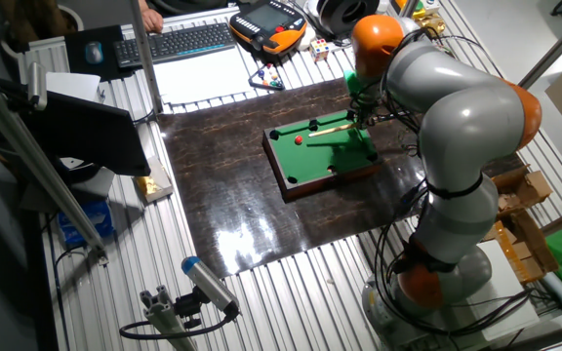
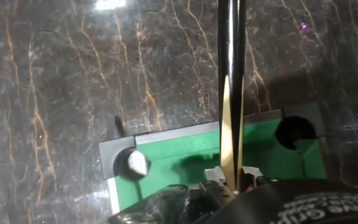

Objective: Hit the pool ball

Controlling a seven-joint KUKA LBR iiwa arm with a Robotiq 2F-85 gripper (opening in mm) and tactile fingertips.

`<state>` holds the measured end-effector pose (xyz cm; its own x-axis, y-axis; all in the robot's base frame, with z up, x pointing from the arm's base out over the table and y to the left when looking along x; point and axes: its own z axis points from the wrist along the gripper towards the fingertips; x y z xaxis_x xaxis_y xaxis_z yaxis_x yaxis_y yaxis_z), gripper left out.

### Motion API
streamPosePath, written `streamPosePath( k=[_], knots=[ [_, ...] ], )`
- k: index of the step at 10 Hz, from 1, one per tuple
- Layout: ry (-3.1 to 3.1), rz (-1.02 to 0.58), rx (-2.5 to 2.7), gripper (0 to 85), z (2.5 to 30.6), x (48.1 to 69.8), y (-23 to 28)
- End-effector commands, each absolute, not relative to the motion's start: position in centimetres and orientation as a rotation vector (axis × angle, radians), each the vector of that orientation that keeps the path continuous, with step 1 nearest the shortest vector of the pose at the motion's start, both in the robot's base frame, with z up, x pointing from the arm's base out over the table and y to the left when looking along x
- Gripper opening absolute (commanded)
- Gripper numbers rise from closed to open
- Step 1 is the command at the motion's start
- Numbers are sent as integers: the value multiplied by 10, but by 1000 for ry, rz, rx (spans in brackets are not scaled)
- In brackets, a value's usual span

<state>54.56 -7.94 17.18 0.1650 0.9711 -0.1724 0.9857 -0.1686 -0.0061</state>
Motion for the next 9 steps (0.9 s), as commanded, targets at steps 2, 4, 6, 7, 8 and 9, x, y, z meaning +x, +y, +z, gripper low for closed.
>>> streamPosePath(
  k=[2, 4, 6, 7, 8, 9],
  knots=[
    [1932, -233, 2320, 7, 172, 546, -78],
    [1915, -257, 2316, 7, 172, 547, -77],
    [1904, -269, 2319, 7, 170, 547, -76],
    [1902, -279, 2319, 7, 170, 548, -76],
    [1904, -292, 2324, 7, 170, 548, -75],
    [1907, -294, 2324, 7, 170, 548, -75]
  ],
)
